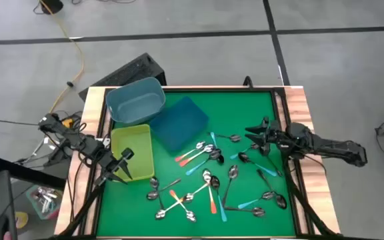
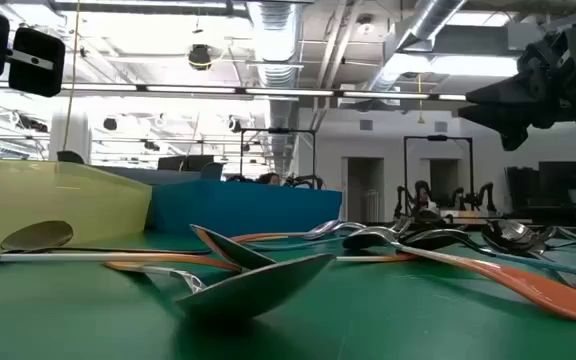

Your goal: Sort silverware by color (type)

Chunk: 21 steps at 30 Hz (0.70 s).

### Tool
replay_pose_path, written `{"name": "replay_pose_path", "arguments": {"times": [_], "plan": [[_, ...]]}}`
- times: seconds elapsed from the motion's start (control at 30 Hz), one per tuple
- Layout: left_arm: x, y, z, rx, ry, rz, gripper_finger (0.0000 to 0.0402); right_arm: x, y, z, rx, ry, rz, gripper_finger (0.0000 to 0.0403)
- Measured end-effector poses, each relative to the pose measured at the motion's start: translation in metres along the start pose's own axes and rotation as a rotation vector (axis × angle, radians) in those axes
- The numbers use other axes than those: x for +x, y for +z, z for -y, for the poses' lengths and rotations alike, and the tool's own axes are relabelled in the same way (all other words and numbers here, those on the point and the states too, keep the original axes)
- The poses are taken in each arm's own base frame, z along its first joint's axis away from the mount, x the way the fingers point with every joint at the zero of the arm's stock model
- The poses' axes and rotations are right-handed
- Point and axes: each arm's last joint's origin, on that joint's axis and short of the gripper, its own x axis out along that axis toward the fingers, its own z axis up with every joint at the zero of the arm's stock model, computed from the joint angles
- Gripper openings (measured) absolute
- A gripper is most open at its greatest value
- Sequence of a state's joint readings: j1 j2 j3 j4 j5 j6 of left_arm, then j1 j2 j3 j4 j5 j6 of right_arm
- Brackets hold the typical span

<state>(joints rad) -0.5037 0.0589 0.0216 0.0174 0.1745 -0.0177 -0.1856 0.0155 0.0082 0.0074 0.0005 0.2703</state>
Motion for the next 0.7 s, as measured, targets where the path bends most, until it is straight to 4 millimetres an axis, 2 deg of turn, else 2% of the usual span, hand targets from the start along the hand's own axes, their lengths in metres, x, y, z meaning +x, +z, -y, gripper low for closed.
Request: {"name": "replay_pose_path", "arguments": {"times": [0.37,0.7], "plan": [[0.0000,0.0001,0.0000,-0.004,0.000,0.001,0.0101,0.0000,-0.0001,0.0000,0.000,0.000,0.000,0.0166],[-0.0001,0.0001,-0.0004,-0.152,0.014,0.002,0.0101,0.0000,0.0000,0.0000,0.000,0.000,0.000,0.0166]]}}
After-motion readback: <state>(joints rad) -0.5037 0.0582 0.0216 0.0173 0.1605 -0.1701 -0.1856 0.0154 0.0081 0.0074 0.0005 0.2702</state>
